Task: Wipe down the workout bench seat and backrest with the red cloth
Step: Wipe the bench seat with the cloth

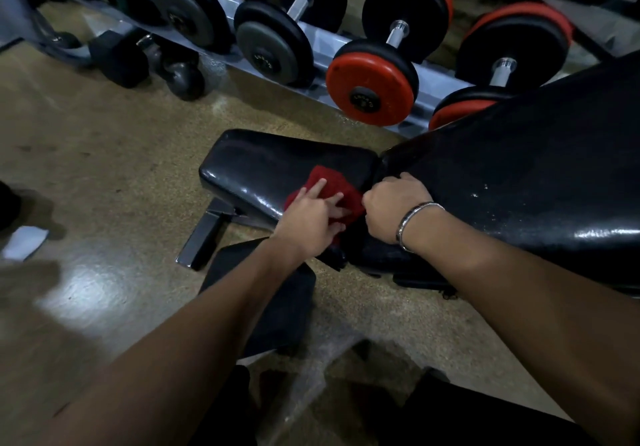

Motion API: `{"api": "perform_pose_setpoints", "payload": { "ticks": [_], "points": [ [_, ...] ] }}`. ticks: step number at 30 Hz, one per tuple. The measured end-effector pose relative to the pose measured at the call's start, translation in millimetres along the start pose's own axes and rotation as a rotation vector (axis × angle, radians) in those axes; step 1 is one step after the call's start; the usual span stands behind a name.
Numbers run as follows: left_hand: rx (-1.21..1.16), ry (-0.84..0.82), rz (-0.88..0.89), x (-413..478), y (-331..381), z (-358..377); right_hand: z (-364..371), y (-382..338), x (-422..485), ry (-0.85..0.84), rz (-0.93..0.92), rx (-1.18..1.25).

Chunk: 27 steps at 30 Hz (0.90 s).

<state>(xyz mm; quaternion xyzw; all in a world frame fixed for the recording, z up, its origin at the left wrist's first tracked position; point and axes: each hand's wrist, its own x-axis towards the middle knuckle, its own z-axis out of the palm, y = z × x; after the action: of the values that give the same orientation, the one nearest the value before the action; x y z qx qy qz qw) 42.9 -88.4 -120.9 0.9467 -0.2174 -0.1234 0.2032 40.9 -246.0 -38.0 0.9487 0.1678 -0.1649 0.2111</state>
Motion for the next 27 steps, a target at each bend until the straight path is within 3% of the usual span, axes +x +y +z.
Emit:
{"api": "perform_pose_setpoints", "payload": {
  "ticks": [3, 9, 24, 27],
  "points": [
    [-0.061, -0.105, 0.06, 0, -15, -13, 1, 2, 1, -0.021, -0.002, -0.003],
    [0.035, 0.006, -0.145, 6, 30, -4, 1, 1, 0, -0.019, 0.0, 0.001],
    [0.096, -0.136, -0.135, -42, 40, 9, -4, 0, 0, -0.03, -0.004, 0.004],
    [0.076, -0.081, -0.197, -38, 38, 12, -1, 1, 2, -0.027, -0.01, 0.007]
  ]
}}
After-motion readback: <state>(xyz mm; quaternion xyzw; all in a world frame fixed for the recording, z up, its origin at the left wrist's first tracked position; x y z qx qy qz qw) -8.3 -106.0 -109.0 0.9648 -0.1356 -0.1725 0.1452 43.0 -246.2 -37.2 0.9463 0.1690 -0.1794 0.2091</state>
